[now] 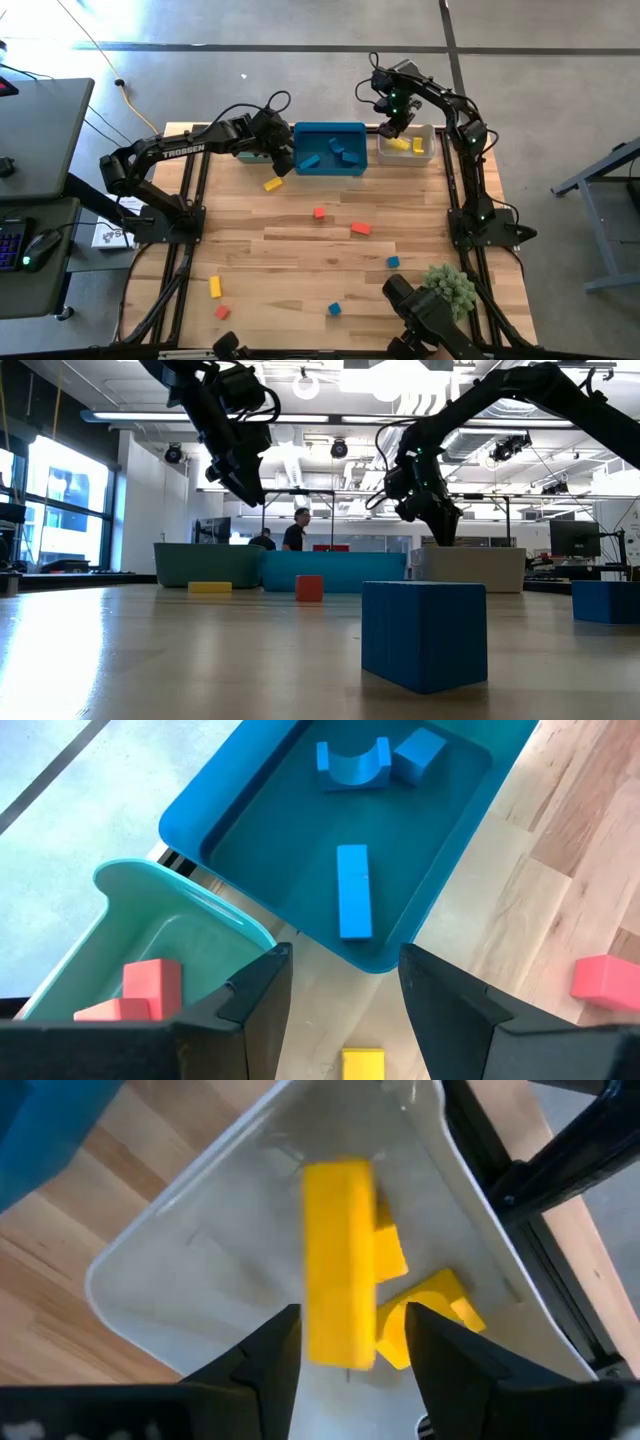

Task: Sort & place blocks by color
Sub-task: Put the yellow block into the white bin, then put the orange block into the green bin

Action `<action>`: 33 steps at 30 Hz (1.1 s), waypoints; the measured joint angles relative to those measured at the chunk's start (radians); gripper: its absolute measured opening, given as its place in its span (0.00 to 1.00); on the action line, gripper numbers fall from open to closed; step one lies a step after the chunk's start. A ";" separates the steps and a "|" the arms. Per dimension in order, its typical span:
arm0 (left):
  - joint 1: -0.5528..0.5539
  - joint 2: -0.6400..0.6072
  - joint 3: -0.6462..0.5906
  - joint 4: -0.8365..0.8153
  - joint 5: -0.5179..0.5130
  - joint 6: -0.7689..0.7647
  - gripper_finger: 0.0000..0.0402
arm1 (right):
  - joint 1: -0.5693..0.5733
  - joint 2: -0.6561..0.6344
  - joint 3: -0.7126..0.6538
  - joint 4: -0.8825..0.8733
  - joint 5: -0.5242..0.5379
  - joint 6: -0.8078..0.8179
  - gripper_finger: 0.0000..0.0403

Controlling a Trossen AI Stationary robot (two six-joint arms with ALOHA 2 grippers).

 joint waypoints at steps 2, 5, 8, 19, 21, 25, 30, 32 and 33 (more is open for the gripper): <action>0.000 0.000 0.000 0.000 -0.011 0.000 0.43 | 0.000 0.000 0.000 0.000 0.009 0.005 0.44; 0.000 0.000 0.000 -0.002 -0.015 -0.001 0.44 | 0.000 0.000 0.000 -0.013 0.009 0.026 0.45; 0.000 -0.002 0.000 -0.029 -0.017 -0.013 0.44 | 0.000 0.000 0.000 -0.034 0.001 0.058 0.46; -0.002 -0.094 0.000 -0.268 0.056 -0.108 0.44 | 0.012 -0.055 0.000 -0.030 -0.040 0.124 0.46; -0.010 -0.120 0.000 -0.298 0.066 -0.122 0.44 | 0.015 -0.072 0.000 -0.023 -0.045 0.124 0.46; -0.036 -0.170 0.000 -0.327 0.071 -0.142 0.44 | 0.025 -0.104 0.000 -0.014 -0.050 0.125 0.46; -0.079 -0.190 0.000 -0.300 0.077 -0.144 0.44 | 0.049 -0.152 0.000 0.000 -0.057 0.143 0.45; -0.097 -0.190 0.000 -0.310 0.098 -0.168 0.44 | 0.062 -0.174 0.000 0.002 -0.059 0.143 0.45; -0.109 -0.190 0.000 -0.323 0.112 -0.187 0.44 | 0.069 -0.186 0.000 0.006 -0.059 0.143 0.45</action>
